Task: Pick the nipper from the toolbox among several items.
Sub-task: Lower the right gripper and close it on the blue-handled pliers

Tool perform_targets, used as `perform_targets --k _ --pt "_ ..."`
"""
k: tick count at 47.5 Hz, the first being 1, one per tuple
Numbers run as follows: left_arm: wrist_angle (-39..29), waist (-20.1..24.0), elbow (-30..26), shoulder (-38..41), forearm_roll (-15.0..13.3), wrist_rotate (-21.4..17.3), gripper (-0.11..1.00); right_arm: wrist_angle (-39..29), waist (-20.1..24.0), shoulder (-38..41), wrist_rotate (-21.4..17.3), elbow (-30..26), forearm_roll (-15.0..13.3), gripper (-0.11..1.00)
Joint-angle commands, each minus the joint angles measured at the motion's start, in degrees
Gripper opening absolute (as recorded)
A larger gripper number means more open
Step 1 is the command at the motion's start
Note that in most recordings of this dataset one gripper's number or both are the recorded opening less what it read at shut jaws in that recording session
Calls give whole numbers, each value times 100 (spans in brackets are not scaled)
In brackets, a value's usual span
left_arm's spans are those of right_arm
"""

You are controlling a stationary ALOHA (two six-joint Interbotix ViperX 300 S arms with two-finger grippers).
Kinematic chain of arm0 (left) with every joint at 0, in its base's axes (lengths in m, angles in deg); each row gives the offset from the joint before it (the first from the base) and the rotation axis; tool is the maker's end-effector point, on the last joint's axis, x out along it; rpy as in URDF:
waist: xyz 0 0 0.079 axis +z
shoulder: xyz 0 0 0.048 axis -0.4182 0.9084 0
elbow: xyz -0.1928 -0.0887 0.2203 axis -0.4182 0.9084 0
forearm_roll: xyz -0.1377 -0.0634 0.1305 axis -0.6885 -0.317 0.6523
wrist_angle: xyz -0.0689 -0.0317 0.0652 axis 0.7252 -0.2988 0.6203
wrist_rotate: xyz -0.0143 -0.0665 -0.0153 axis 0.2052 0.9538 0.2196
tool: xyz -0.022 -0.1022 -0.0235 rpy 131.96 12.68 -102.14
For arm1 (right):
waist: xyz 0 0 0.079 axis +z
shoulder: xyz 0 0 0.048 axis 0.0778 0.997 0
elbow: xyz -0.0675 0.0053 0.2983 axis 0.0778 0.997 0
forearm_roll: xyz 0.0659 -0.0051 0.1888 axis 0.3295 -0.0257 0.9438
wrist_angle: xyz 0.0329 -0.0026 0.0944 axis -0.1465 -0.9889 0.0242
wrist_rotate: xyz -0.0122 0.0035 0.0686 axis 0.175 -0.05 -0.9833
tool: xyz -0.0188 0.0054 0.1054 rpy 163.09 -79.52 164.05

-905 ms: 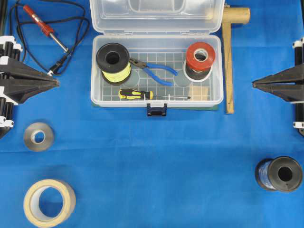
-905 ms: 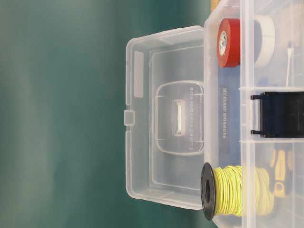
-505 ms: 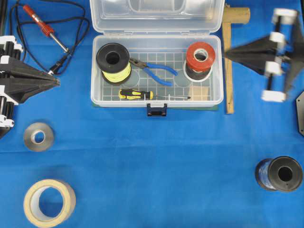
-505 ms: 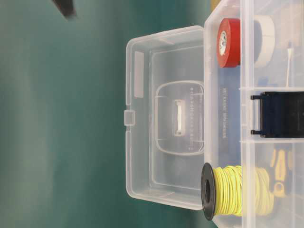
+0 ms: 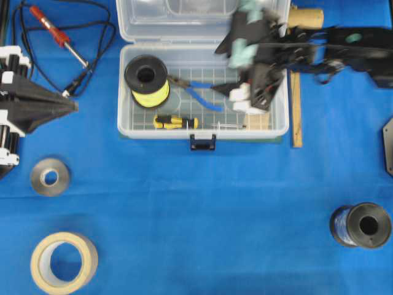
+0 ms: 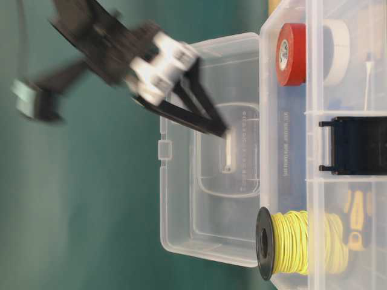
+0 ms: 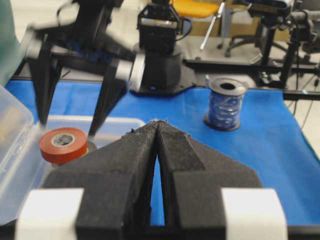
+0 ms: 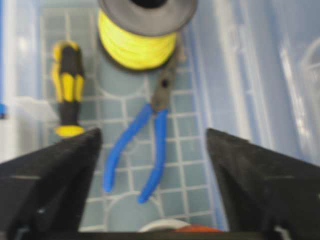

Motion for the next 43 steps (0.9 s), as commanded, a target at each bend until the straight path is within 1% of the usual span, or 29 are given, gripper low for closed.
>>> perform_targets --k 1,3,8,17,24,28,31,32,38,40,41,43 --pt "26 -9 -44 53 -9 9 0 -26 -88 378 -9 -299 -9 76" --pt "26 0 -44 53 -9 9 0 -26 -105 563 -9 -360 -9 75" --pt "26 -9 -35 53 -9 9 0 0 -132 993 -9 -492 -9 77" --pt "26 0 0 53 -9 18 0 9 -193 1617 -9 -668 -9 77" --pt "26 -9 18 53 -9 35 0 9 -229 1969 0 -782 -18 77" --pt "18 -9 26 53 -18 35 0 9 -229 2083 62 -826 -26 74" --pt "9 0 26 53 -18 35 0 9 -220 2109 132 -835 -26 67" --pt "9 -9 35 53 -18 35 0 0 -220 2109 158 -835 -26 62" --pt "9 -9 35 53 -18 35 0 -18 -167 2109 334 -844 -18 25" --pt "9 -9 35 53 -18 35 0 -18 -158 2109 360 -844 -9 15" --pt "9 0 35 53 -18 35 0 -18 -149 2109 369 -844 -9 13" --pt "9 -9 26 53 -18 35 0 -18 -132 2109 369 -844 0 13"
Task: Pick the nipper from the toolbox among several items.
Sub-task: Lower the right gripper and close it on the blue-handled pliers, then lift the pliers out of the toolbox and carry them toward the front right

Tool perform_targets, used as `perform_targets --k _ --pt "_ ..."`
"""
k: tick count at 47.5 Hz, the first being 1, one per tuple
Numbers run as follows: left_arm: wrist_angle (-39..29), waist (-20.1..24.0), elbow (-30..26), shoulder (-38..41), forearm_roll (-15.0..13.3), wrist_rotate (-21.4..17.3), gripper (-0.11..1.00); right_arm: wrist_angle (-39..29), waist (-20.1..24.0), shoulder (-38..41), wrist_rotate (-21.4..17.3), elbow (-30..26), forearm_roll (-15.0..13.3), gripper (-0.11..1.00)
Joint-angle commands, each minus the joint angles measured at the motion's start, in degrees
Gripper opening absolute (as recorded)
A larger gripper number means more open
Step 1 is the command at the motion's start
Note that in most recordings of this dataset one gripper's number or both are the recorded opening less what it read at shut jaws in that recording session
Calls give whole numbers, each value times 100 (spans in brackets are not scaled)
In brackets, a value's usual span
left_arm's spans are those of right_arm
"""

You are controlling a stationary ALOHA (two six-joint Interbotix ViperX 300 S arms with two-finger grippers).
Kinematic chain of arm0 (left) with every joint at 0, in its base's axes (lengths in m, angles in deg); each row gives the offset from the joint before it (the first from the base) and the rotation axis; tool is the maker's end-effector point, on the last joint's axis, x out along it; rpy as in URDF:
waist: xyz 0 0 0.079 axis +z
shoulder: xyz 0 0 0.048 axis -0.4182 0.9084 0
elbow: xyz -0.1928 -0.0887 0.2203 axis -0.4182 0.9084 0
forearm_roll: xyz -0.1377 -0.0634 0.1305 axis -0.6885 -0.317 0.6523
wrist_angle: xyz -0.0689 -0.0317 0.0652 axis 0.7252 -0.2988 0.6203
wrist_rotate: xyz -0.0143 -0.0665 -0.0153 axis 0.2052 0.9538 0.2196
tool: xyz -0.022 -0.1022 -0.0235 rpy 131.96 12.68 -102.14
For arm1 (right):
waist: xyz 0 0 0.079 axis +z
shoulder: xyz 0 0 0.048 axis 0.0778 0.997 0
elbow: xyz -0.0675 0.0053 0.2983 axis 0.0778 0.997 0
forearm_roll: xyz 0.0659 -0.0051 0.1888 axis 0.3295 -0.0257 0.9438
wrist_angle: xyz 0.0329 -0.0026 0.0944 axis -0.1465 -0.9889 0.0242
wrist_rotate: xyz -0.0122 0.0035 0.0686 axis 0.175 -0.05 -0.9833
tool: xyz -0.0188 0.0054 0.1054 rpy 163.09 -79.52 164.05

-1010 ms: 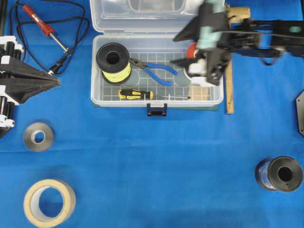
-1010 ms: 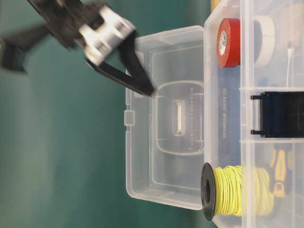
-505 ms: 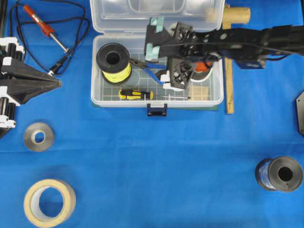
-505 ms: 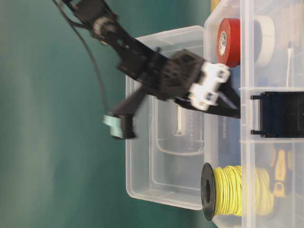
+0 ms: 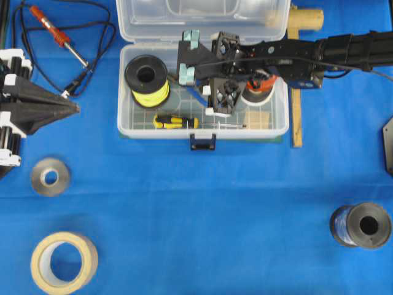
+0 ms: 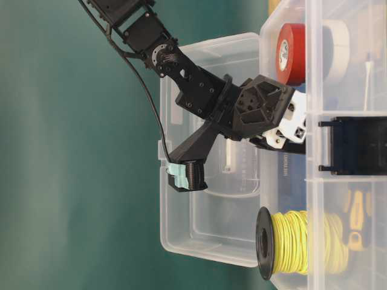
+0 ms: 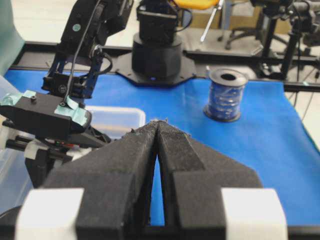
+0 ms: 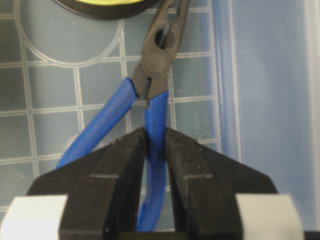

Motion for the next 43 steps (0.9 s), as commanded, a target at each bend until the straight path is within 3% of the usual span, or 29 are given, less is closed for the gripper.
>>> perform_targets --k 1,12,31,37,43 --pt "26 0 -70 44 -9 9 0 9 44 -35 9 -53 35 13" --pt "26 0 -70 35 -18 9 0 -114 26 -369 -26 -44 44 13" --pt "18 0 -70 35 -26 18 0 -536 35 -2065 -105 88 44 13" --pt "26 -9 -62 44 -26 18 0 -527 264 -2522 -149 246 53 13" --pt "26 -9 -62 44 -35 18 0 -378 773 -2839 -281 510 79 13"
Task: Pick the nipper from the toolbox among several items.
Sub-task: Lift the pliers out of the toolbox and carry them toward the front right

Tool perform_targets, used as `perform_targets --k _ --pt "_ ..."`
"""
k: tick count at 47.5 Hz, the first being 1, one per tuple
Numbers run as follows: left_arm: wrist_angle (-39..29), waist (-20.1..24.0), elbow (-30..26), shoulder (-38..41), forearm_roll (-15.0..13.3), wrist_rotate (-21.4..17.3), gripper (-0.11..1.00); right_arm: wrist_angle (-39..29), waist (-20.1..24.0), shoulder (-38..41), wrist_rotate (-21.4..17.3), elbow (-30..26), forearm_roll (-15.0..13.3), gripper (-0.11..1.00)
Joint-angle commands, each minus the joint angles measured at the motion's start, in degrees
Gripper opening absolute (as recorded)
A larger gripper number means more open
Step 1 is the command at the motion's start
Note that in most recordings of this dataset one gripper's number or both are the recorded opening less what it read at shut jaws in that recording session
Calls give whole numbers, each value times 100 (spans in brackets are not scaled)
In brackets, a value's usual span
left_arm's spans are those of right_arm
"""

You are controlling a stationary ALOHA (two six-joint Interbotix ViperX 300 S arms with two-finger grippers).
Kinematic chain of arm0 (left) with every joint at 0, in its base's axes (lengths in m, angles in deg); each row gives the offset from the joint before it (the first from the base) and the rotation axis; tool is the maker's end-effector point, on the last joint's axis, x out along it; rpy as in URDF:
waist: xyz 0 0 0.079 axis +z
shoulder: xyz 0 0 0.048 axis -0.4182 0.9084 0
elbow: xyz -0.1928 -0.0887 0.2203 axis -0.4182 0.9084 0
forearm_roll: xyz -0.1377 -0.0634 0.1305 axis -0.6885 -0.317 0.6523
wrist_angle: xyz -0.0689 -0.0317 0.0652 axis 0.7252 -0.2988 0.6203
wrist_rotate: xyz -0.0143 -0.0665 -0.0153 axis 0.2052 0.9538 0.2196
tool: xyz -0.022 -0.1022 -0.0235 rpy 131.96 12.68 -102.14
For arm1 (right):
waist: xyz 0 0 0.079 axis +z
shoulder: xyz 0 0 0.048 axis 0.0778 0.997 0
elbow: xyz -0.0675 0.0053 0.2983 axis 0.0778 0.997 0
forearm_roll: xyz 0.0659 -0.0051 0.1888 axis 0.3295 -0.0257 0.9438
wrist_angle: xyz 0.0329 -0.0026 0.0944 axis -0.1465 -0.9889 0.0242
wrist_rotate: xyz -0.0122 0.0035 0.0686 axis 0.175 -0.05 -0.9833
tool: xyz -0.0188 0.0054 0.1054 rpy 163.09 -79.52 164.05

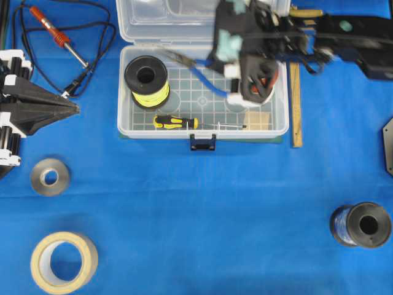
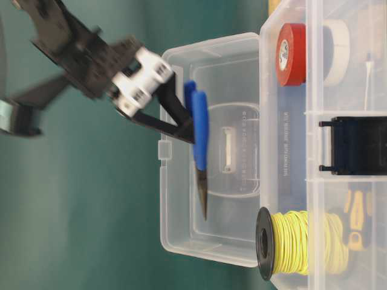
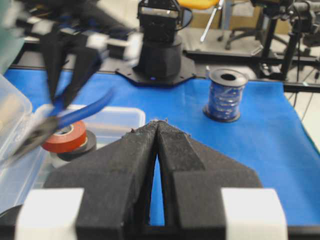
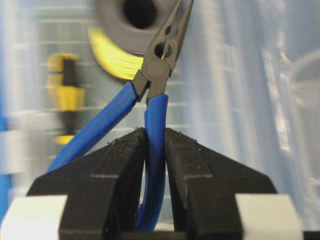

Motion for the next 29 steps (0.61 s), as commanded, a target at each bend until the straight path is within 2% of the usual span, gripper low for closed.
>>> perform_targets --k 1,13,22,29 --pt "35 0 -62 35 -18 9 0 176 369 -325 -88 79 26 13" --pt "35 -9 -70 35 -18 9 0 598 1564 -387 -677 439 26 13" --pt "35 -9 -62 26 -26 9 0 1195 2092 97 -1063 563 26 13" --pt "35 -9 -62 26 -26 9 0 1564 2259 650 -1336 563 35 13"
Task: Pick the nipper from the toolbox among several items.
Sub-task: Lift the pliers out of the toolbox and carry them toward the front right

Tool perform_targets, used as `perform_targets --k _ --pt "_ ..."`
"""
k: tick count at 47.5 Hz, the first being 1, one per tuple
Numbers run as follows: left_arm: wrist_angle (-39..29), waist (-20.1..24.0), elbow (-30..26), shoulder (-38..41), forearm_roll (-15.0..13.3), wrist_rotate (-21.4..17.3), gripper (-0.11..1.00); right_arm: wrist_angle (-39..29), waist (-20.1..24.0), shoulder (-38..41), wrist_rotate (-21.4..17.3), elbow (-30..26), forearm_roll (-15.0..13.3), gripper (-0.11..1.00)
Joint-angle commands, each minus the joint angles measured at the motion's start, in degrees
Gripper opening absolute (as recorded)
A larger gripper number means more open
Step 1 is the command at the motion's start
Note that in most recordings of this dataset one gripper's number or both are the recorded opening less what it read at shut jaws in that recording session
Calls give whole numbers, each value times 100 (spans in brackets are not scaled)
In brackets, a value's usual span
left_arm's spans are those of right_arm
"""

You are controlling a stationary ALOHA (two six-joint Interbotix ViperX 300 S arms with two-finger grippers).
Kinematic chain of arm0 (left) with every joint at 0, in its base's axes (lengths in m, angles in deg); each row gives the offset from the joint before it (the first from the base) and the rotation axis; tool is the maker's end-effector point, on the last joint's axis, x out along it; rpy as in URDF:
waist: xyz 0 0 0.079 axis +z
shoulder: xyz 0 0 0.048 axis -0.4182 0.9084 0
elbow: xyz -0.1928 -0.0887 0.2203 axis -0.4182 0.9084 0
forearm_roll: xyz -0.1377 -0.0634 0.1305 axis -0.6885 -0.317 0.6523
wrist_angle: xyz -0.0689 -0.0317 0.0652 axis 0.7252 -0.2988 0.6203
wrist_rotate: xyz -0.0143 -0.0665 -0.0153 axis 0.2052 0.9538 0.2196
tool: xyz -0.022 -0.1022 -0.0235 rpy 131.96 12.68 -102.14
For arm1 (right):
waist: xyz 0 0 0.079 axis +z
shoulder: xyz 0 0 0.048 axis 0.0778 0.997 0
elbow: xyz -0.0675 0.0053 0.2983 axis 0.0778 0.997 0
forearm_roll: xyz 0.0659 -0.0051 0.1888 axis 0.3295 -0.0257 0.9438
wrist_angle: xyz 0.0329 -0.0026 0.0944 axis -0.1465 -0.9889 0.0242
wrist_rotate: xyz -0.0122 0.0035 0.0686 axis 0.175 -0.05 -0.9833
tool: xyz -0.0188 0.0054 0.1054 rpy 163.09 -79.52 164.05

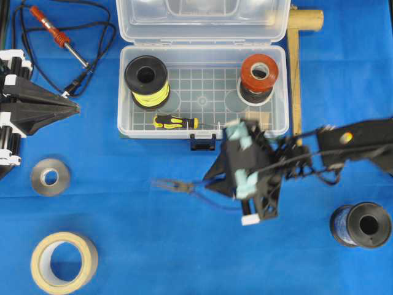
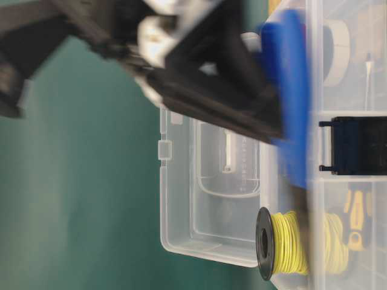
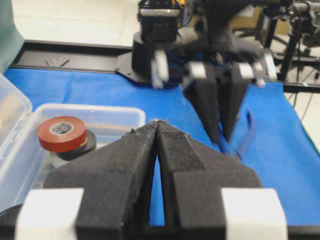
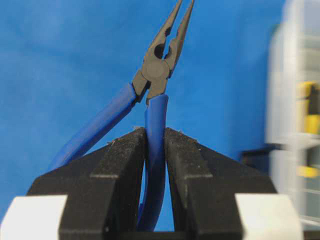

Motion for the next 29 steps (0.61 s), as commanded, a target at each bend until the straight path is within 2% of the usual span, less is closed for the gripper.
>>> perform_targets --k 1,15,29 --pt "44 0 -62 44 -18 9 0 290 88 237 -132 -70 18 13" --pt "35 0 -53 44 -18 9 0 562 105 1151 -571 -114 18 13" --pt "35 0 -53 44 -18 114 0 141 62 1327 -747 -114 18 14"
